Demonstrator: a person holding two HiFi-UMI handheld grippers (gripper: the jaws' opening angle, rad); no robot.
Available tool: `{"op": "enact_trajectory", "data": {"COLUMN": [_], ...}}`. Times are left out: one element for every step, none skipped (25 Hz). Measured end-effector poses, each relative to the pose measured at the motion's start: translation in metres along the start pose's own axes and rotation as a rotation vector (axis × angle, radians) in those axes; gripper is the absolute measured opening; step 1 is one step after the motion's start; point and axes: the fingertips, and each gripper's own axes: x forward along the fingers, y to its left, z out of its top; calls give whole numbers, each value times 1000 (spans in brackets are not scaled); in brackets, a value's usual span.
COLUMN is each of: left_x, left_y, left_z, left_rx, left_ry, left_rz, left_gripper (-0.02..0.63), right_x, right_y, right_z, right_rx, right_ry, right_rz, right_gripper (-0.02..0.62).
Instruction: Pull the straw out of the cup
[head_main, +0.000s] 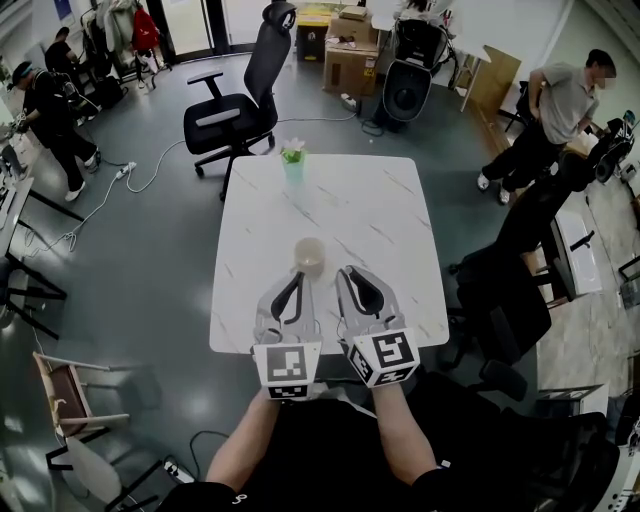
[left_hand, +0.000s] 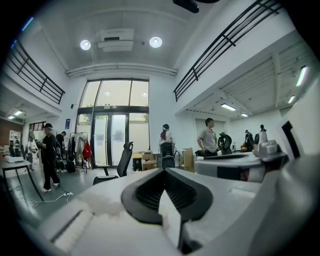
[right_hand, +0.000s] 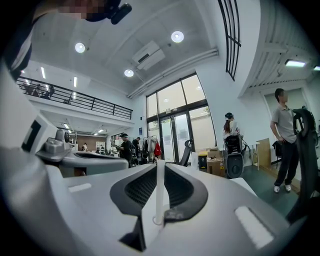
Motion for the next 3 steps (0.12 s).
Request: {"op": "enact_trajectory", "data": {"left_x": [0, 0, 0], "left_y": [0, -1, -1], "left_z": [0, 0, -1], "left_rx": [-1, -2, -3], "left_ry": [0, 0, 0], "left_rz": [0, 0, 0], "left_gripper": [2, 2, 2], "right_x": [0, -1, -1], "right_y": [0, -1, -1], "right_z": [0, 0, 0], "right_rx": [0, 1, 1], "right_ry": [-1, -2, -3], "right_rz": [0, 0, 1], "right_gripper": [45, 45, 46]}}
